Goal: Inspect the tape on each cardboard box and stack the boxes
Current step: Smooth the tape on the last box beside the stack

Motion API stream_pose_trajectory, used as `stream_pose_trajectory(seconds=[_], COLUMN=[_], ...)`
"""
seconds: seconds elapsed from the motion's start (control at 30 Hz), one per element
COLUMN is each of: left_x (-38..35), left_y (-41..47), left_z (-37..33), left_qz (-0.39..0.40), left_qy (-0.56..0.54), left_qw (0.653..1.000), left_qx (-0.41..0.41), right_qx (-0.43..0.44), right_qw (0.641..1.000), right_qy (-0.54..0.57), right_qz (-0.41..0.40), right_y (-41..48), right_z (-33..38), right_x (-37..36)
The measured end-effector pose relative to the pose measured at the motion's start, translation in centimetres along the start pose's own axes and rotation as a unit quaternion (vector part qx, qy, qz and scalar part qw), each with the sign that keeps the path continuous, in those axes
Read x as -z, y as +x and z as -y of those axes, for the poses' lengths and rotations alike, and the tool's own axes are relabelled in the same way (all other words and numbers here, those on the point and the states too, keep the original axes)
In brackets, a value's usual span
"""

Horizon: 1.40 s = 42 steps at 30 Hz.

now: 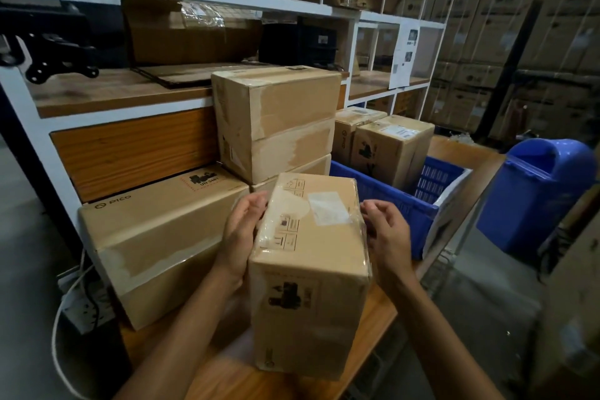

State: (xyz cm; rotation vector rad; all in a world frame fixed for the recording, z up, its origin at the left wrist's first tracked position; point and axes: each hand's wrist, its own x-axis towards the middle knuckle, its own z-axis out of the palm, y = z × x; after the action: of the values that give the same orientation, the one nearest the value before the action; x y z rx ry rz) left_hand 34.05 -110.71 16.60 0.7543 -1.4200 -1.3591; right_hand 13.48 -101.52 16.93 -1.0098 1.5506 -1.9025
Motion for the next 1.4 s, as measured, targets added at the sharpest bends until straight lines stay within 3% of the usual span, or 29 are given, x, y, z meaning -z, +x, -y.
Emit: stream_pose_trajectory(seconds=[0.03,0.1,0.17,0.23,0.37,0.47,0.6,0.77,0.9,1.0,1.1,1.13,1.17,1.27,1.33,1.4], left_x=[0.2,1.0,1.5,1.5,1.0,0.4,-1.9,-2.5,-4.1,-4.7,-4.8,-4.8,-4.6,-4.0,-3.6,-3.0], left_y=[0.0,-0.3,-0.8,-1.4,-1.8,-0.3,1.2,1.8,3.3,4.4,4.7,4.6,4.5,3.3,2.2,1.5], left_z=[-0.5,-1.0,-1.5,-2.0,-2.6,-3.6,-4.3,-3.3,-3.4,-3.2,-2.8,-2.7,-2.6,-2.8,-2.1,0.4], left_qz=[0.009,0.016,0.038,0.094,0.148,0.168,0.154,0.149,0.063,0.046,0.054,0.062,0.067,0.019,-0.073,-0.134], left_qy=[0.073,0.257,0.331,0.352,0.433,0.493,0.534,0.537,0.546,0.581,0.603,0.590,0.543,0.207,0.014,0.002], left_qw=[0.996,0.953,0.913,0.896,0.857,0.827,0.799,0.813,0.820,0.804,0.789,0.799,0.833,0.978,0.996,0.983], left_qx=[-0.049,-0.163,-0.237,-0.252,-0.238,-0.212,-0.230,-0.169,-0.160,-0.116,-0.105,-0.098,-0.087,-0.005,0.058,0.126], right_qx=[0.027,0.087,0.144,0.168,0.206,0.182,0.149,0.161,0.182,0.156,0.111,0.098,0.088,0.055,0.036,0.014], right_qw=[0.999,0.985,0.965,0.943,0.829,0.799,0.797,0.747,0.730,0.737,0.777,0.786,0.791,0.804,0.825,0.842], right_qy=[-0.047,-0.152,-0.217,-0.271,-0.479,-0.522,-0.527,-0.595,-0.613,-0.599,-0.534,-0.520,-0.511,-0.501,-0.490,-0.490], right_qz=[0.003,0.009,0.021,0.096,0.199,0.237,0.254,0.248,0.241,0.270,0.316,0.321,0.325,0.316,0.278,0.226], right_y=[0.0,-0.3,-0.9,-1.7,-2.5,-1.3,1.2,1.1,3.5,6.4,7.6,7.7,8.0,9.1,10.1,11.2], right_z=[0.8,1.6,2.3,3.1,3.6,5.0,6.4,4.9,5.0,4.3,2.8,2.6,2.4,2.2,1.8,1.4], right_x=[0.0,0.1,0.5,0.5,-0.2,-0.7,-1.8,-2.6,-3.7,-4.7,-4.1,-3.7,-3.4,-2.8,-2.4,-1.9])
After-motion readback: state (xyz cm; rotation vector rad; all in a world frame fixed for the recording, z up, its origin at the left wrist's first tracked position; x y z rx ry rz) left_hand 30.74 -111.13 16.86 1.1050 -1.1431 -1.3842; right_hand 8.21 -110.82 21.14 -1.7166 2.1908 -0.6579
